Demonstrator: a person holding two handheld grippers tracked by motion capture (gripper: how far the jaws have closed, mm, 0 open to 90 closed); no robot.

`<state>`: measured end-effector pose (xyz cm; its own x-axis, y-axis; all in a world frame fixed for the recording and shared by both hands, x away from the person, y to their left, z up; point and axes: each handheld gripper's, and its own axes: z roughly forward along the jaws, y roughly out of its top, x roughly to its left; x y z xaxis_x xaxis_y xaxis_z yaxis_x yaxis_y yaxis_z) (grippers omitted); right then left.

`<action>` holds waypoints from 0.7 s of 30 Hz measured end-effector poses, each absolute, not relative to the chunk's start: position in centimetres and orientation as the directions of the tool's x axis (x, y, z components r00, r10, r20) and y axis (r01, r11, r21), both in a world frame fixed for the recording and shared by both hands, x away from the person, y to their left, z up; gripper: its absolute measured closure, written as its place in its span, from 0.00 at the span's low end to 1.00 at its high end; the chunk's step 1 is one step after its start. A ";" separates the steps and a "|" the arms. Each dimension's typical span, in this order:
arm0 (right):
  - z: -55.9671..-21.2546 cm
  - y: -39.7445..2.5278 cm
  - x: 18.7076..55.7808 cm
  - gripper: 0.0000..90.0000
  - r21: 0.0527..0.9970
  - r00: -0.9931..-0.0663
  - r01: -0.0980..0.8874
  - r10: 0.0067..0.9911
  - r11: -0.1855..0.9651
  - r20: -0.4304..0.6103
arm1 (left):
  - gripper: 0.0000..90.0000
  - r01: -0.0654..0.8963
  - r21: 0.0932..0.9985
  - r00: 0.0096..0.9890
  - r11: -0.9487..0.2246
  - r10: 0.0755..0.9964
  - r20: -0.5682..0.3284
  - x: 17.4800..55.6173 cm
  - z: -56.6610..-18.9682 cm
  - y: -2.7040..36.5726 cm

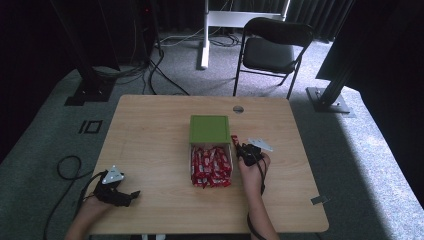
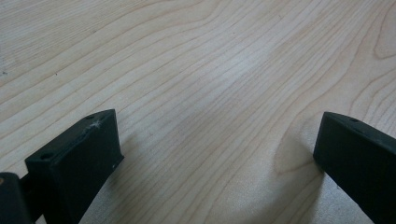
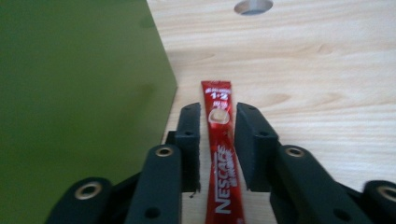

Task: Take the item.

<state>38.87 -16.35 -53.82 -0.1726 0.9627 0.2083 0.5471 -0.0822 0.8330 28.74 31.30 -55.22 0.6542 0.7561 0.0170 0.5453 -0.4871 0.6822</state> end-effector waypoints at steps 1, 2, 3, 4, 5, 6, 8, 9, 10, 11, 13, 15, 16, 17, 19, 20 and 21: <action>-53.7 -16.4 38.9 0.76 0.834 -0.175 0.546 0.963 -0.076 0.203 | 0.02 0.546 0.682 0.654 -0.487 0.756 0.017 28.7 -55.2 31.3; -53.5 -16.6 38.8 0.74 0.836 -0.182 0.543 0.961 -0.078 0.207 | 0.02 0.546 0.684 0.653 -0.484 0.757 0.015 28.7 -55.2 31.3; -53.3 -16.7 38.8 0.73 0.835 -0.186 0.545 0.959 -0.079 0.212 | 0.02 0.546 0.684 0.653 -0.484 0.757 0.015 28.7 -55.2 31.3; -53.1 -16.8 38.8 0.72 0.836 -0.191 0.544 0.960 -0.071 0.205 | 0.02 0.546 0.683 0.653 -0.485 0.757 0.015 28.7 -55.2 31.3; -53.0 -16.9 38.7 0.71 0.839 -0.196 0.541 0.961 -0.059 0.194 | 0.02 0.546 0.684 0.653 -0.484 0.757 0.015 28.7 -55.2 31.3; -52.9 -17.0 38.7 0.70 0.838 -0.201 0.543 0.960 -0.057 0.196 | 0.02 0.546 0.684 0.653 -0.485 0.757 0.015 28.7 -55.2 31.3; -52.6 -17.3 38.5 0.68 0.843 -0.211 0.536 0.960 -0.046 0.187 | 0.02 0.546 0.683 0.653 -0.485 0.757 0.015 28.7 -55.2 31.3; -52.5 -17.4 38.5 0.67 0.844 -0.217 0.535 0.959 -0.038 0.180 | 0.02 0.546 0.684 0.653 -0.485 0.757 0.015 28.7 -55.2 31.3; -52.4 -17.5 38.4 0.66 0.842 -0.217 0.537 0.959 -0.040 0.184 | 0.02 0.546 0.684 0.653 -0.484 0.757 0.015 28.7 -55.2 31.3; -52.2 -17.8 38.3 0.66 0.843 -0.221 0.536 0.958 -0.036 0.181 | 0.02 0.546 0.684 0.653 -0.485 0.757 0.015 28.7 -55.2 31.3; -51.9 -18.1 38.1 0.66 0.840 -0.217 0.542 0.960 -0.030 0.175 | 0.02 0.545 0.684 0.654 -0.486 0.757 0.016 28.7 -55.2 31.3; -51.7 -18.5 37.8 0.67 0.834 -0.225 0.550 0.954 -0.044 0.199 | 0.02 0.545 0.684 0.654 -0.486 0.757 0.016 28.7 -55.2 31.3; -51.6 -18.7 37.7 0.66 0.834 -0.225 0.550 0.957 -0.033 0.186 | 0.02 0.545 0.683 0.654 -0.485 0.757 0.016 28.7 -55.2 31.3; -51.6 -18.9 37.5 0.64 0.835 -0.224 0.550 0.959 -0.025 0.176 | 0.02 0.545 0.683 0.653 -0.485 0.757 0.016 28.7 -55.2 31.3; -51.5 -19.4 37.2 0.63 0.838 -0.223 0.544 0.959 -0.029 0.177 | 0.02 0.546 0.683 0.653 -0.485 0.757 0.015 28.7 -55.2 31.3; -51.4 -19.6 37.0 0.61 0.839 -0.222 0.544 0.959 -0.027 0.175 | 0.02 0.546 0.683 0.653 -0.485 0.757 0.015 28.7 -55.2 31.3; -51.4 -19.9 36.9 0.61 0.838 -0.227 0.544 0.957 -0.031 0.183 | 0.02 0.546 0.684 0.653 -0.485 0.757 0.015 28.7 -55.2 31.3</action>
